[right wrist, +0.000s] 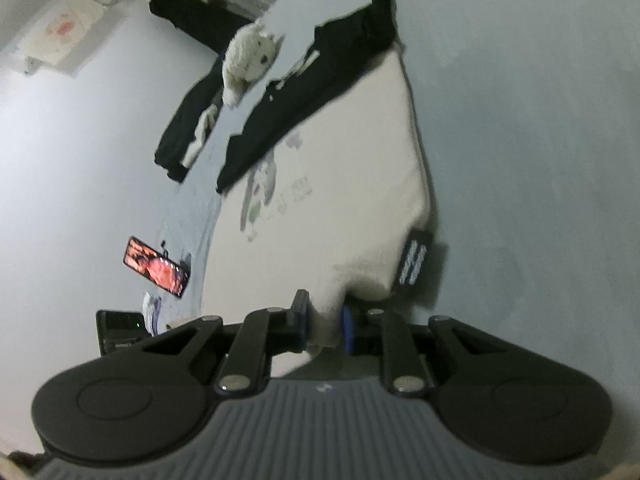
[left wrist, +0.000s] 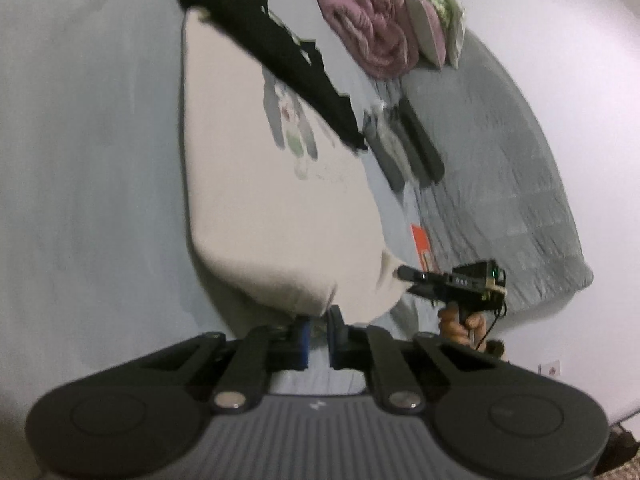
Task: Fold clothes
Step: 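Grasp the cream garment hem with both grippers and lift it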
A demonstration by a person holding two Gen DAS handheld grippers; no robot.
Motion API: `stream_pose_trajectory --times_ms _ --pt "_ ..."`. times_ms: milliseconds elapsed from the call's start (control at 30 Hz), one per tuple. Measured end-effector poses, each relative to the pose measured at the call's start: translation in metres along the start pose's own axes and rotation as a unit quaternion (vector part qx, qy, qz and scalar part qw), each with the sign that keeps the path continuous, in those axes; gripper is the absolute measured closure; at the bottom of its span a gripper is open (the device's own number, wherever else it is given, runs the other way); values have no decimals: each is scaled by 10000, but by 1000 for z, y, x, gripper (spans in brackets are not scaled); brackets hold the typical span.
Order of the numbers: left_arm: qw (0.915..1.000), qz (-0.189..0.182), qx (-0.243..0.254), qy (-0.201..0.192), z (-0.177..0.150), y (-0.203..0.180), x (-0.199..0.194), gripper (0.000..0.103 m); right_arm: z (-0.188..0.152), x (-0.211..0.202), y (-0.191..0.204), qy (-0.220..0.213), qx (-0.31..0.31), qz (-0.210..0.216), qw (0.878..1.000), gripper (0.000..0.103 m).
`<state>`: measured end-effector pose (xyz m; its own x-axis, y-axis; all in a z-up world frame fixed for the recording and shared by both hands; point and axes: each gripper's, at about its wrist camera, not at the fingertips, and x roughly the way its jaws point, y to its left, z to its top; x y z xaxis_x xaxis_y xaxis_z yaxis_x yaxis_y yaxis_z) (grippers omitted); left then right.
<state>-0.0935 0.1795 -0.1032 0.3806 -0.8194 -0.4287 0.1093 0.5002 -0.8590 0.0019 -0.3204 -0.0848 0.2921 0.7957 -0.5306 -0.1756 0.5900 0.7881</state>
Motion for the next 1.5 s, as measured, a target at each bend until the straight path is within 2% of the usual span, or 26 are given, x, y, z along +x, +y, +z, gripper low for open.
stream_pose_trajectory --times_ms 300,467,533,567,600,700,800,833,900,1067,1133,1200,1233,1333,1433,1500 --pt "9941 377 -243 -985 18 5 -15 98 16 4 6 -665 70 11 9978 84" --pt "9932 512 -468 -933 27 12 -15 96 24 11 6 -734 123 -107 9972 84" --pt "9932 617 -586 -791 29 16 -14 86 25 13 6 -646 106 -120 9978 84" --pt "9930 677 -662 -708 29 18 -13 71 24 13 6 -590 91 -124 9981 84" --pt "9925 736 -704 -674 28 19 -15 65 24 13 7 -534 75 -128 9985 84" --pt "9907 938 -732 -659 26 19 -24 59 21 13 8 -400 19 -158 9991 84" --pt "9928 909 -639 -454 19 17 -28 49 16 7 7 -308 13 -206 9993 84" --pt "9940 852 -605 -316 17 16 -27 49 14 5 7 -282 8 -219 9994 84" --pt "9957 746 -546 19 13 16 -19 49 11 1 8 -237 -20 -215 9995 84" --pt "9962 730 -322 345 7 8 -1 52 2 -4 4 -39 53 -345 9994 84" --pt "9959 740 -302 415 5 7 4 61 -1 -5 3 47 58 -406 9991 84" --pt "9949 805 -287 535 3 7 9 86 -3 -5 2 116 48 -450 9989 84" --pt "9943 839 -280 597 3 7 12 94 -4 -6 2 133 42 -454 9989 84" --pt "9975 571 -169 391 3 2 6 95 -5 -12 2 50 69 -262 9996 84" --pt "9997 57 -174 -139 7 -3 -9 95 -1 -18 1 -165 162 14 9997 84" --pt "9988 -103 -234 -415 10 -3 -14 95 2 -20 2 -310 204 126 9992 84"
